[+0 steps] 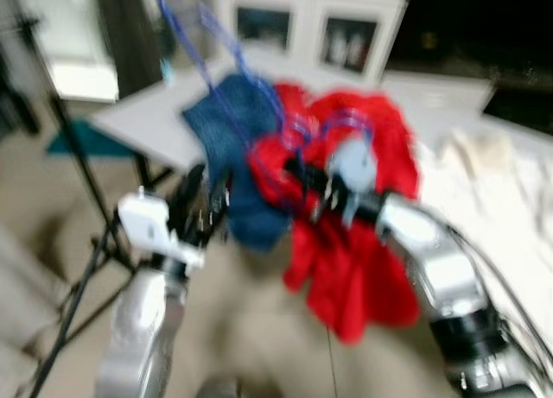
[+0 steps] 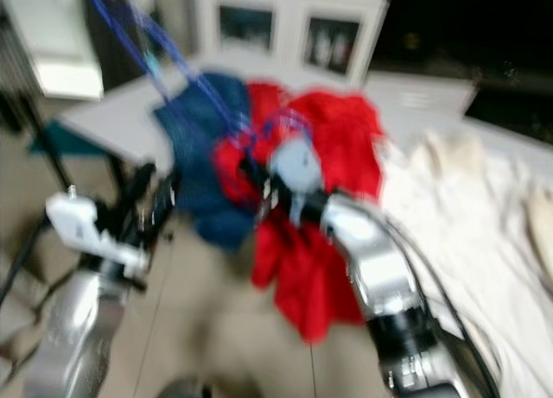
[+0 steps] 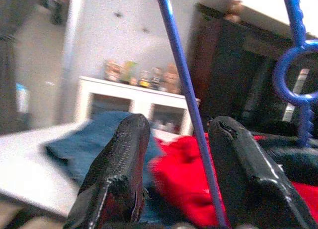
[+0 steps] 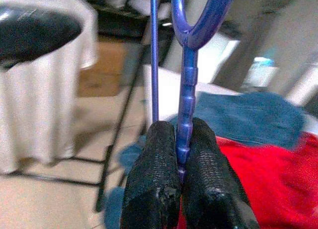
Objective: Hang hanger
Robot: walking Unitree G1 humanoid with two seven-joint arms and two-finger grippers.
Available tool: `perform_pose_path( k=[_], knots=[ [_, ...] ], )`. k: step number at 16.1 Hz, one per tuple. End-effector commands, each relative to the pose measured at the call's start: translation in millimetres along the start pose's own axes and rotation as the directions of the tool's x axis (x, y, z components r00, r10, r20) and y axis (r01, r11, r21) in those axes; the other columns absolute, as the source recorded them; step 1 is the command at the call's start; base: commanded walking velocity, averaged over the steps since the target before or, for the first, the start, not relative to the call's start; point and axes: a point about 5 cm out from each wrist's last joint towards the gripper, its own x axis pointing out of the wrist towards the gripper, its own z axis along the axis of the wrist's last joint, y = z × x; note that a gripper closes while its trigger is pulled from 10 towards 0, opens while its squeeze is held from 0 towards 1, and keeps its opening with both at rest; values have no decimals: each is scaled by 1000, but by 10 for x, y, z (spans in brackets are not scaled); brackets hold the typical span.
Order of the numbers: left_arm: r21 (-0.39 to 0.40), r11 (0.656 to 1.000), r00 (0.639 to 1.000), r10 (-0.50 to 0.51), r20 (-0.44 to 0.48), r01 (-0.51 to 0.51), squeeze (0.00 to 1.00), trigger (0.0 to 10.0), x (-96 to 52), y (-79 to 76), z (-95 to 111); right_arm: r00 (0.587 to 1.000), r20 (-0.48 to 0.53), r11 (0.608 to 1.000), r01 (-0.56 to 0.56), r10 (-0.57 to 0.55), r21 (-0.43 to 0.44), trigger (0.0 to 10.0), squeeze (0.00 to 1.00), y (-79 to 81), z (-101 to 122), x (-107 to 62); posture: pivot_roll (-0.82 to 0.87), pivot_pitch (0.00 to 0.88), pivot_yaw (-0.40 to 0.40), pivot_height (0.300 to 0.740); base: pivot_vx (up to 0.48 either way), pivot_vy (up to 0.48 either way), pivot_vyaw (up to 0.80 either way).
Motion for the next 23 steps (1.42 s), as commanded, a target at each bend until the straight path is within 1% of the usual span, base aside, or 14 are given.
perform_pose_path(
  k=[1, 4, 7, 9, 10, 11, 12, 14, 15, 18, 19, 20, 22, 23],
  knots=[
    [-6, 1000, 1000, -11, -12, 11, 75, 10000, 14, -40, -21, 1000, 13, 1000, 0, 0, -13, 10000, 0, -28, 14, -21, 274, 0, -46, 740, 0, 0, 781],
    [7, 1000, 999, -29, -15, 29, 71, 10000, 29, -59, -18, 1000, 6, 1000, -8, 8, -11, 10000, 0, -16, -22, -27, 272, 2, -40, 740, 0, 0, 781],
    [58, 995, 996, -83, -12, 84, 71, 10000, 63, -95, 0, 1000, -11, 1000, -14, 14, -17, 10000, 0, -6, -66, -31, 270, 4, -40, 740, 0, 0, 781],
    [116, 981, 988, -154, -8, 153, 67, 10000, 90, -149, 30, 999, -40, 999, -15, 14, -34, 10000, 0, -8, -117, -32, 272, 3, -42, 740, 0, 0, 775],
    [148, 966, 976, -215, -9, 214, 55, 10000, 112, -198, 59, 998, -65, 999, -24, 21, -47, 10000, 0, 3, -162, -30, 273, 3, -44, 740, 0, 0, 763],
    [151, 958, 969, -246, -11, 245, 47, 10000, 121, -222, 74, 996, -89, 998, -22, 17, -54, 10000, 0, 5, -201, -25, 274, 3, -44, 740, 0, 0, 750],
    [134, 952, 961, -274, -27, 275, 0, 10000, 121, -240, 66, 991, -132, 998, 2, -10, -60, 10000, 0, -24, -259, -10, 276, 1, -44, 740, 0, 0, 731],
    [113, 946, 953, -299, -53, 304, 0, 10000, 92, -256, 28, 979, -196, 997, 44, -56, -68, 10000, 0, -88, -340, 12, 276, 0, -44, 740, 0, 0, 350],
    [102, 940, 945, -319, -66, 325, 0, 10000, 81, -278, 5, 967, -248, 993, 35, -63, -114, 10000, 0, -88, -417, 24, 279, 0, -45, 740, 0, 0, 0],
    [106, 921, 927, -367, -82, 374, 0, 10000, 90, -326, -7, 944, -322, 984, 17, -74, -178, 10000, 0, -53, -532, 50, 279, 0, -47, 740, 0, 0, 0],
    [141, 895, 905, -412, -104, 424, 0, 10000, 104, -339, -7, 929, -361, 975, -2, -81, -222, 10000, 0, -25, -584, 65, 282, 0, -53, 740, 0, 0, 0],
    [194, 855, 876, -461, -140, 481, 0, 10000, 113, -328, -3, 914, -394, 962, -17, -96, -274, 10000, 0, -20, -621, 71, 283, 0, -55, 740, 0, 0, 0],
    [265, 788, 831, -513, -216, 556, 0, 10000, 113, -273, -15, 898, -421, 929, -43, -125, -367, 10000, 0, -44, -639, 71, 284, 0, -56, 740, 0, 0, 0],
    [289, 749, 802, -534, -268, 596, 0, 10000, 110, -227, -28, 893, -429, 898, -70, -138, -435, 10000, 0, -55, -631, 68, 284, 0, -58, 740, 0, 0, 0]
  ],
)
